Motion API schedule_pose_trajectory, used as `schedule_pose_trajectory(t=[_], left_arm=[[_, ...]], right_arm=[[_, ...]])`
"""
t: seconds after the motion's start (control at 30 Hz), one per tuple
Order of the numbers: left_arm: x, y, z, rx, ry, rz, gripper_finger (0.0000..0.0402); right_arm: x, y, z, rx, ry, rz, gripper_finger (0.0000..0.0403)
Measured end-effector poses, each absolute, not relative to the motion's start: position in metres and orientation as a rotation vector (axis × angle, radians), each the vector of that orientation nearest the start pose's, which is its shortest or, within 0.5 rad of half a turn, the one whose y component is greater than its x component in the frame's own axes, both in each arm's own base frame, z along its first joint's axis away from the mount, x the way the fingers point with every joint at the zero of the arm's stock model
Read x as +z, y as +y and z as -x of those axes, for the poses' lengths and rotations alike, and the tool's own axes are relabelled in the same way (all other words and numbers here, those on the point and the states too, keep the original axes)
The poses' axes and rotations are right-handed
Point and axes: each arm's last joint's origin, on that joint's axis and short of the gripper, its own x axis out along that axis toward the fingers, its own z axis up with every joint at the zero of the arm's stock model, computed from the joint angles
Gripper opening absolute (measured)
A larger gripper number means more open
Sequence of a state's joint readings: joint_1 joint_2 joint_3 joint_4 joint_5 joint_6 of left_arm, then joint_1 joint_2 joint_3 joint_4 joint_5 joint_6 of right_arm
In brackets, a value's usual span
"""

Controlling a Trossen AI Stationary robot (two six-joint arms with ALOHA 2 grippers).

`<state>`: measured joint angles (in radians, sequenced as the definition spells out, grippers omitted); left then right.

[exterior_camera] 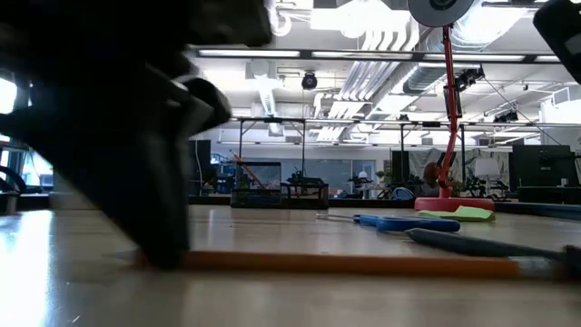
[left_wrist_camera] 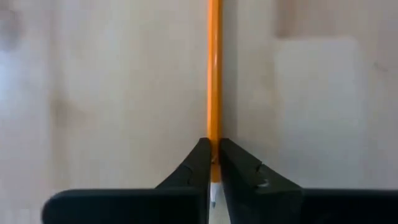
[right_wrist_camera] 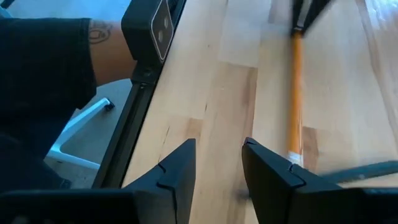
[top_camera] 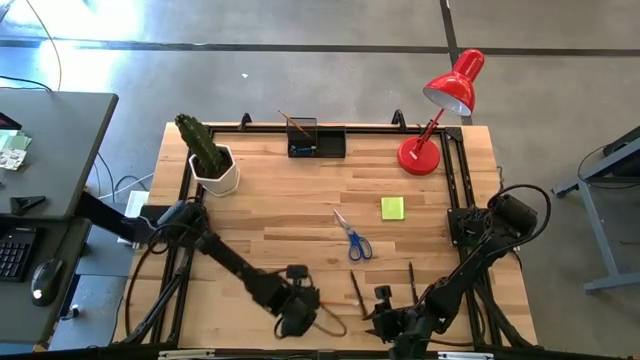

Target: Pick and place office supplies into organizer

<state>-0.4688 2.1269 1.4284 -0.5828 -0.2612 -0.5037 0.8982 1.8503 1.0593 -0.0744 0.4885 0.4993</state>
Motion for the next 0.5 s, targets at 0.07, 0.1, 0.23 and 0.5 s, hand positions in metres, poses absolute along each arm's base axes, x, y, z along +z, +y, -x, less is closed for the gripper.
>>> schedule_pose_trajectory(t=[0.07, 0.1, 0.23, 0.5], left_arm=[[0.124, -0.167, -0.378, 0.149, 1.199, 0.009, 0.0025], [0.124, -0.161, -0.380, 0.154, 1.206, 0.026, 0.0029], [0.123, -0.131, -0.390, 0.192, 1.248, 0.102, 0.0034], [0.123, -0.087, -0.401, 0.259, 1.258, 0.222, 0.0011]], right_arm=[[0.154, 0.280, -0.240, 0.200, 0.739, 0.063, 0.0124], [0.154, 0.280, -0.239, 0.199, 0.741, 0.058, 0.0124], [0.152, 0.280, -0.237, 0.187, 0.764, 0.053, 0.0124], [0.145, 0.269, -0.230, 0.046, 0.852, 0.028, 0.0124]])
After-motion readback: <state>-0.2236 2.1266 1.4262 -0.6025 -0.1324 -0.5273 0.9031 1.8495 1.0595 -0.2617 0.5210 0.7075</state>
